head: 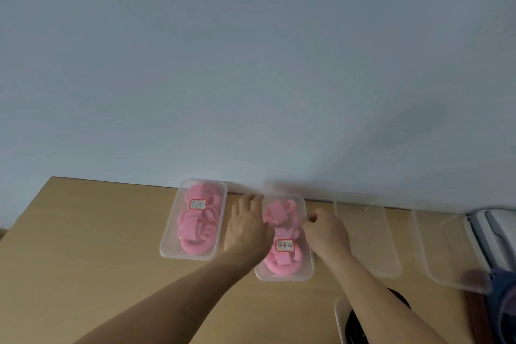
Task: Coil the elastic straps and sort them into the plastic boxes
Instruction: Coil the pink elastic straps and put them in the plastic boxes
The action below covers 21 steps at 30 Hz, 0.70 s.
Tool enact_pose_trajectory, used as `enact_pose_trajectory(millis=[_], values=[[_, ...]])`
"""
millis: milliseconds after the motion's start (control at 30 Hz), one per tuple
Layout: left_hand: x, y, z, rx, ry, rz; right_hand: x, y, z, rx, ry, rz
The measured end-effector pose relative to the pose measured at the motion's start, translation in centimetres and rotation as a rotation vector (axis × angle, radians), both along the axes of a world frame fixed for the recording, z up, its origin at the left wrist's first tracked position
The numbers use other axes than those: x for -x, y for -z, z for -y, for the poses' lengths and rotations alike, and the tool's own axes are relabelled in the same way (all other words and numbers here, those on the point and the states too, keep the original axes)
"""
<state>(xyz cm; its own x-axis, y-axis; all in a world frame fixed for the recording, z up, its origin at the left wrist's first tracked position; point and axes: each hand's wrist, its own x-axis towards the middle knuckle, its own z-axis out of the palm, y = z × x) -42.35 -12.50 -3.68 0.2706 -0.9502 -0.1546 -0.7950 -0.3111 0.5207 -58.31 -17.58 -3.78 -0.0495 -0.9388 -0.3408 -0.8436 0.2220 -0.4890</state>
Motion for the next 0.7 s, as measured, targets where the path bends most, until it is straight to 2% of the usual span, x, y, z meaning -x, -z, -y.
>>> enact_pose_trajectory(millis=[67, 167, 367, 533, 700], values=[[1.2, 0.4, -0.1, 0.012, 0.169, 0.168, 0.0, 0.0, 0.0, 0.007, -0.004, 0.003], [1.9, 1.7, -0.3, -0.073, 0.320, 0.292, 0.2, 0.0, -0.1, -0.002, -0.018, 0.009], [1.3, 2.8, -0.2, -0.081, 0.388, 0.356, 0.5, -0.2, 1.8, -0.031, -0.069, 0.003], [1.2, 2.8, 0.1, -0.111, 0.405, 0.375, -0.9, -0.6, 4.9, 0.043, 0.003, 0.094], [1.1, 3.2, 0.3, -0.119, 0.408, 0.381, -1.4, 0.4, 5.6, -0.033, 0.118, 0.220]])
